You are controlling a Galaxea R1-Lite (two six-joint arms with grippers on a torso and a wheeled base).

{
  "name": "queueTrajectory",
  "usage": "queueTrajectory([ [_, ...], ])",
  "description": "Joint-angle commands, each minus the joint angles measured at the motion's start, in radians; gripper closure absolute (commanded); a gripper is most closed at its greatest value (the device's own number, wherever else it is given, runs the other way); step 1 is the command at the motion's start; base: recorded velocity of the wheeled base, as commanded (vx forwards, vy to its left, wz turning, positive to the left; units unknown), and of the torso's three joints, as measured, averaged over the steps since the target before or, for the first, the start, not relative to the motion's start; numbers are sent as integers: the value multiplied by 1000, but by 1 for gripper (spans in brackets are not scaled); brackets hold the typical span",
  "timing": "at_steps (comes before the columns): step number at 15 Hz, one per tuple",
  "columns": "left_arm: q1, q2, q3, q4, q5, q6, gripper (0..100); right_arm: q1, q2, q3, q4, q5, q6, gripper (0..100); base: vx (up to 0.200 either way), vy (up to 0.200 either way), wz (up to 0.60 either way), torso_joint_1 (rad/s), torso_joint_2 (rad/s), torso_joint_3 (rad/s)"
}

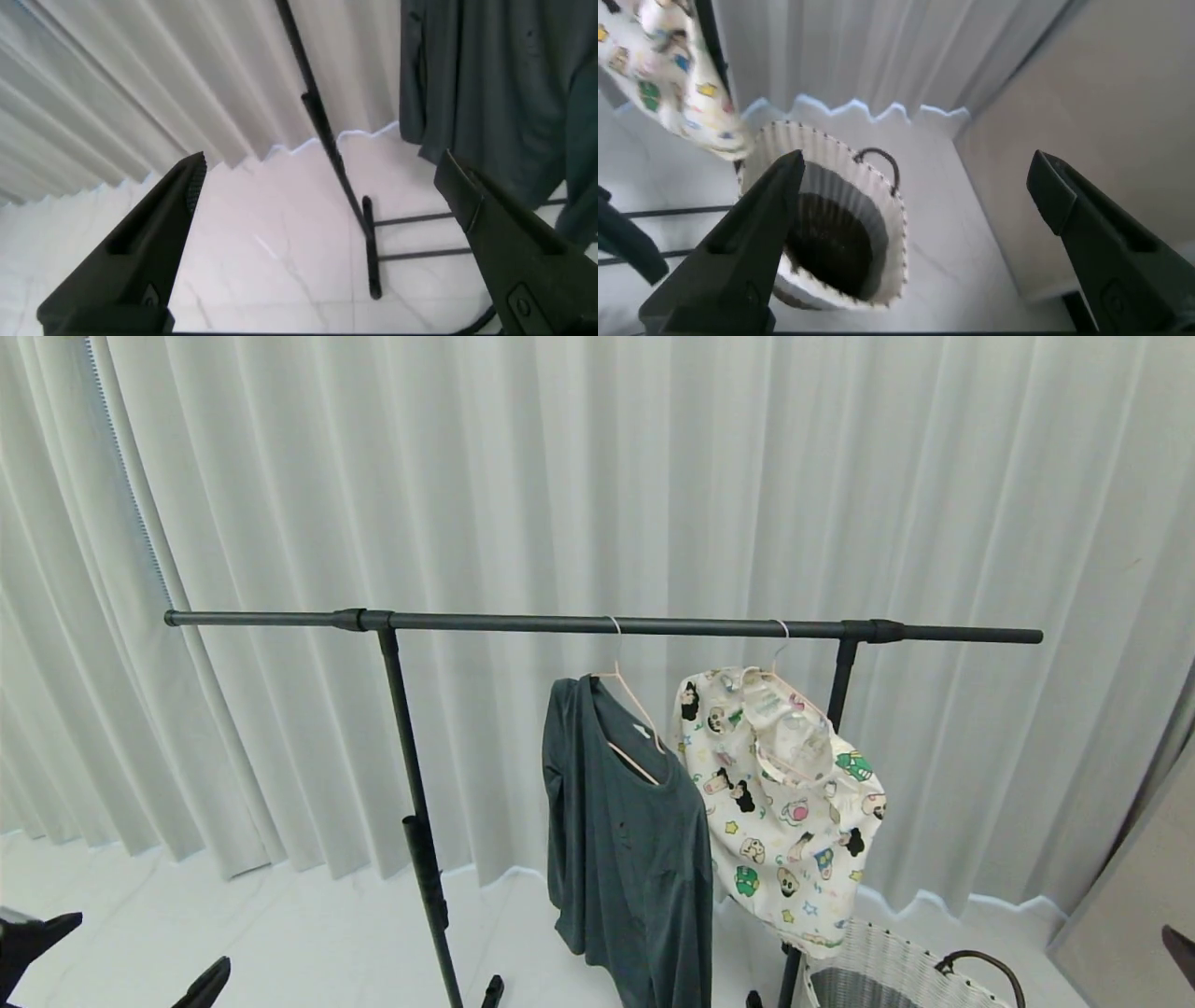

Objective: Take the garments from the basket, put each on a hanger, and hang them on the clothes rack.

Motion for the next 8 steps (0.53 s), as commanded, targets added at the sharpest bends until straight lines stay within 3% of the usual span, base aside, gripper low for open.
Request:
queueTrajectory([
  [1, 7, -147, 88, 2, 23, 2, 0, -4, -174, 33, 63, -1, -3, 0, -200, 0, 0, 2, 2, 7],
  [3, 7, -245, 111, 37, 80, -1, 0, -4, -300, 52, 159, -1, -16, 0, -200, 0, 0, 5, 0, 2],
  [6, 7, -501, 110, 221, 120, -1, 0, -4, -607, 53, 432, -1, -61, 0, -200, 0, 0, 15, 1, 4],
  [8, 11, -561, 106, 224, 124, -13, 0, 0, -745, 53, 481, 9, -56, 0, -200, 0, 0, -5, 5, 2],
])
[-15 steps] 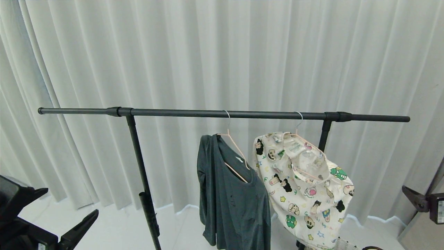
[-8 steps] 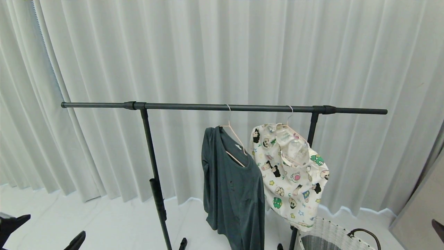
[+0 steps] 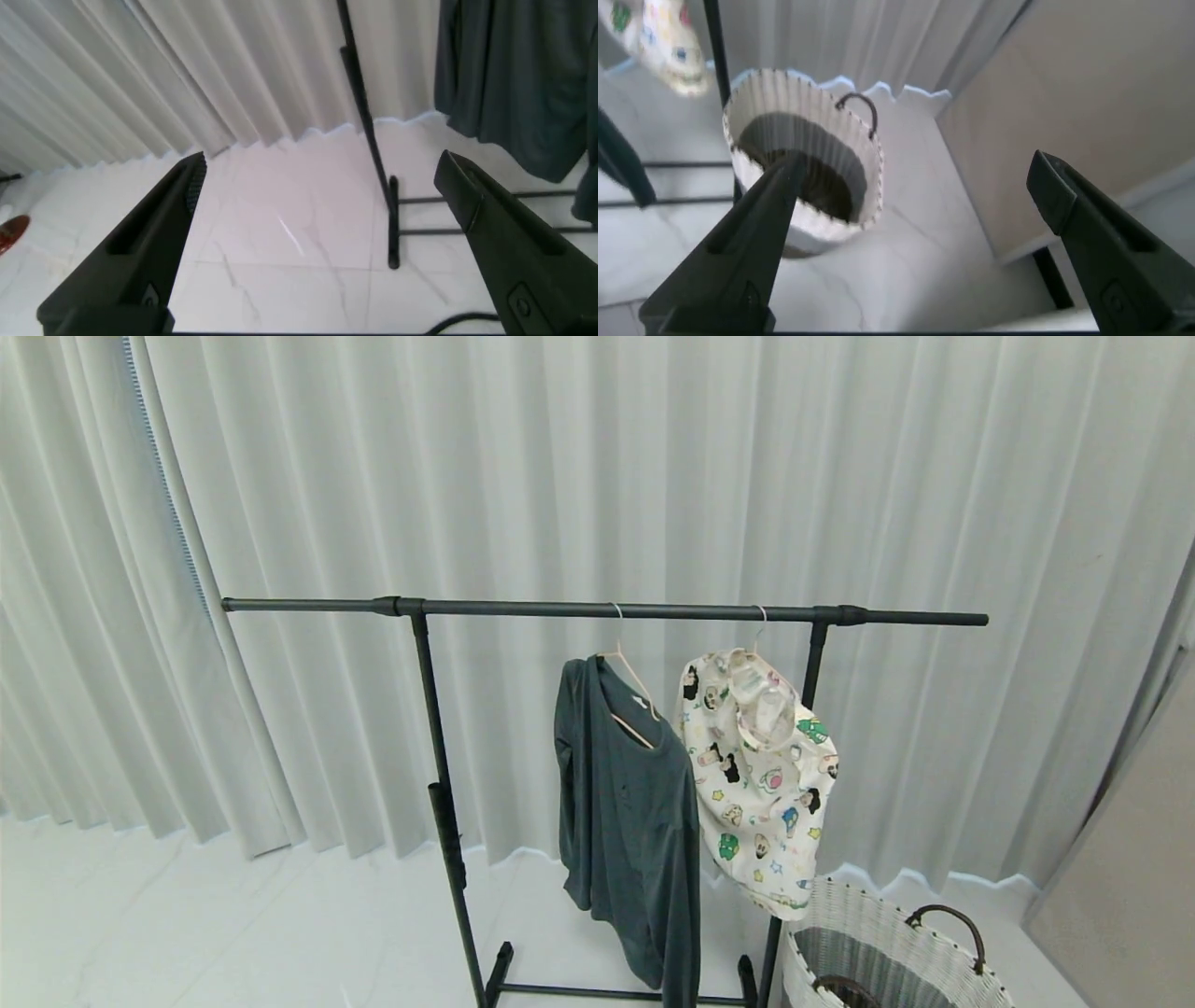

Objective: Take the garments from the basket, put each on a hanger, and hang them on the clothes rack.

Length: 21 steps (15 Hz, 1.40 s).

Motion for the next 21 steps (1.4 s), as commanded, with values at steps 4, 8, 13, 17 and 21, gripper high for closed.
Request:
queueTrajectory([
  [4, 7, -231, 1, 20, 39, -47, 0, -15, -313, 6, 80, -66, 46, 0, -200, 0, 0, 7, -4, 5],
  [8, 7, -231, 3, 19, 38, -48, 0, -15, -313, 9, 77, -96, 63, 0, 0, 0, 0, 0, 0, 0],
  [13, 7, -233, 4, 19, -88, -102, 0, -15, -313, 46, 2, -93, 63, 0, 0, 0, 0, 0, 0, 0],
  [17, 7, -230, 4, 23, -274, -448, 0, -15, -313, 135, -194, 105, 62, 0, 0, 0, 0, 0, 0, 0],
  [21, 7, -230, 4, 22, -257, -438, 0, -15, -313, 148, -222, 218, 63, 0, 0, 0, 0, 0, 0, 0],
])
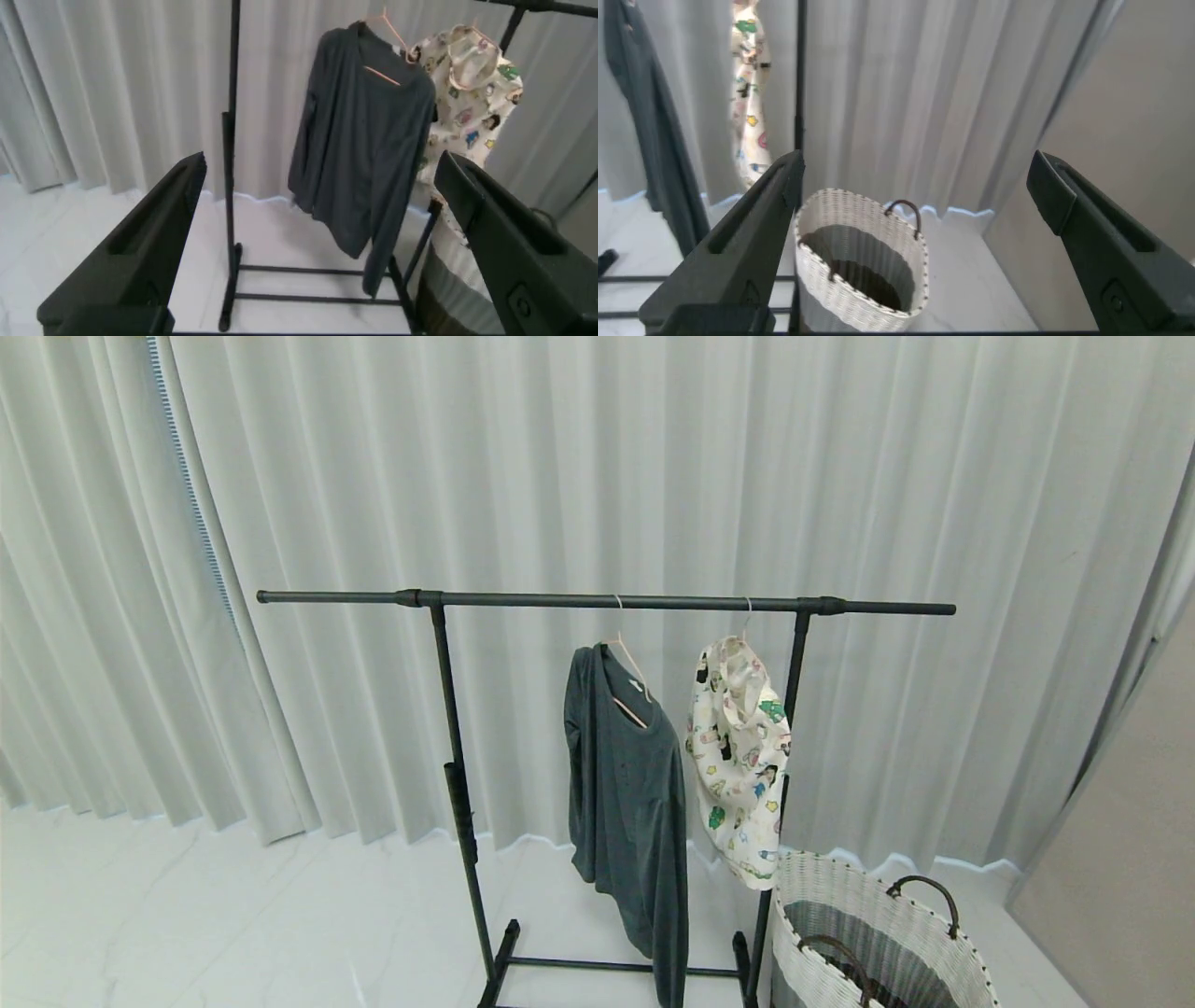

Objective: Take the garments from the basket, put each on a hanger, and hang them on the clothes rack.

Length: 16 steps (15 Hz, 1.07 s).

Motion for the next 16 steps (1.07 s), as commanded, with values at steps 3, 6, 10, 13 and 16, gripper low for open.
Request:
queueTrajectory([
  [3, 2, 3, 0, 0, 107, 189, 0, 0, 0, 7, -6, -47, 14, 0, 0, 0, 0, 0, 0, 0],
  [6, -17, 21, 0, 37, 79, 144, 0, 0, 0, 7, -3, -55, 47, 0, 0, 0, 0, 0, 0, 0],
  [10, -145, 0, 0, 65, 79, 129, 0, 0, 0, 7, -3, -54, 43, 0, 0, 0, 0, 0, 0, 0],
  [13, -145, 0, 0, 65, 81, 109, 0, 0, 0, 7, -1, -57, 45, 0, 0, 0, 0, 0, 0, 0],
  [16, -70, -91, -2, 69, 136, 77, 0, 0, 0, 7, -1, -98, 48, 0, 0, 0, 0, 0, 0, 0],
])
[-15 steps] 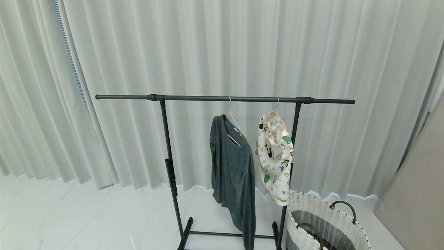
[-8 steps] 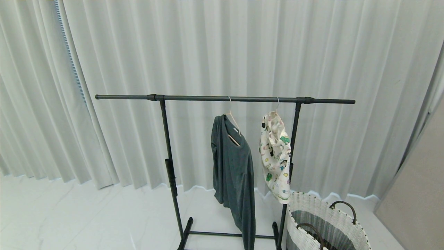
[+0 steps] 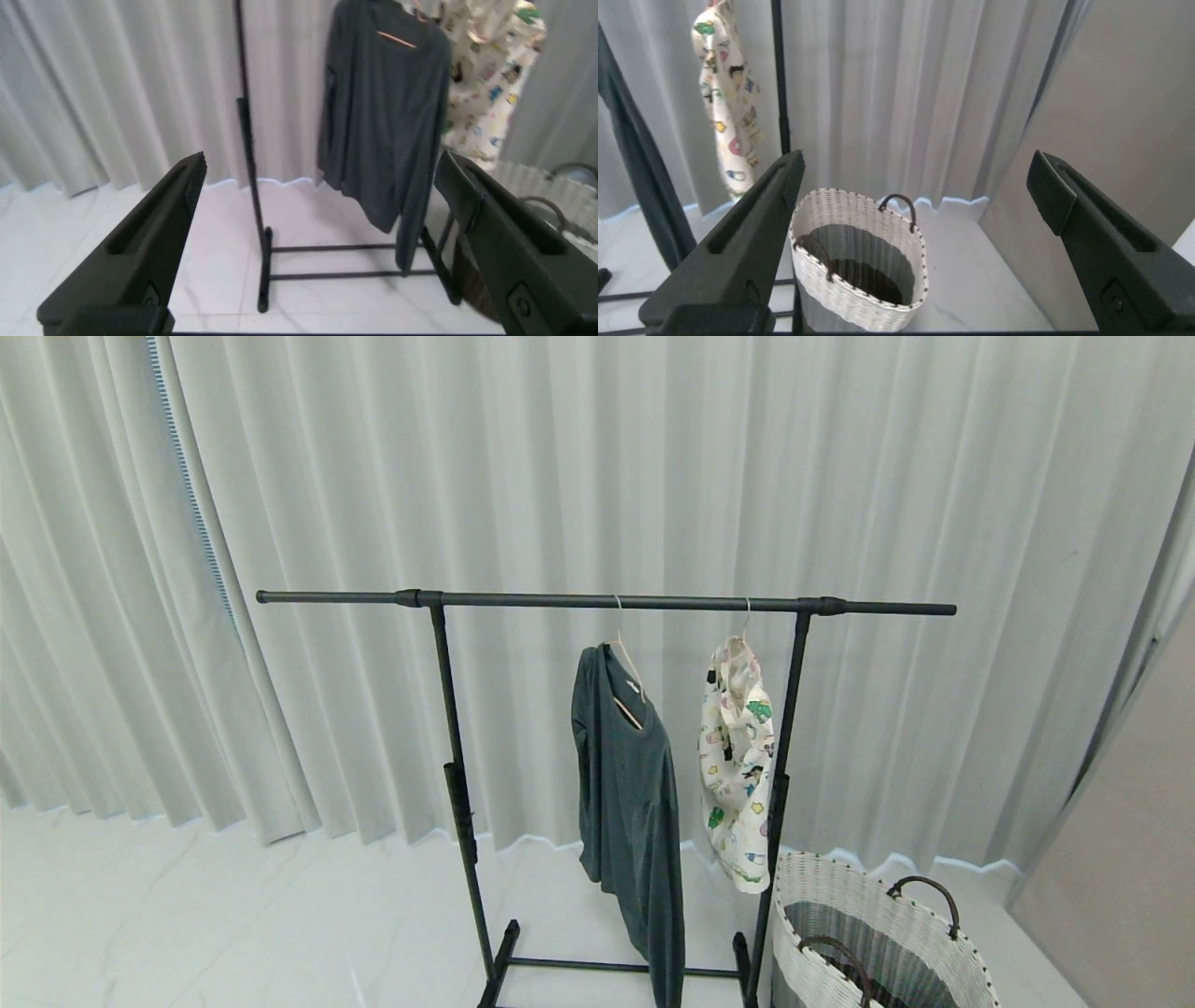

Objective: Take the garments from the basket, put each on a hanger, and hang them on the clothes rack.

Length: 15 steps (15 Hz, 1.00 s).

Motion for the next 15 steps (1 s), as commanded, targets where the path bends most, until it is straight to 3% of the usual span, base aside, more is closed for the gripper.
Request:
queueTrajectory([
  [1, 41, -70, -2, 2, 3, -10, 100, 1, 0, 0, 0, -5, 0, 0, 0, 0, 0, 0, 0, 0],
  [3, 41, -70, -2, 3, 3, -8, 100, 1, 0, 0, -3, 3, -2, 0, 0, 0, 0, 0, 0, 0],
  [8, 41, -70, -2, 3, 3, -11, 100, -1, 0, 0, 31, 196, 20, 0, 0, 0, 0, 0, 0, 0],
  [15, 41, -70, -2, 3, 3, -11, 100, -1, 0, -2, 41, 199, 38, 0, 0, 0, 0, 0, 0, 0],
])
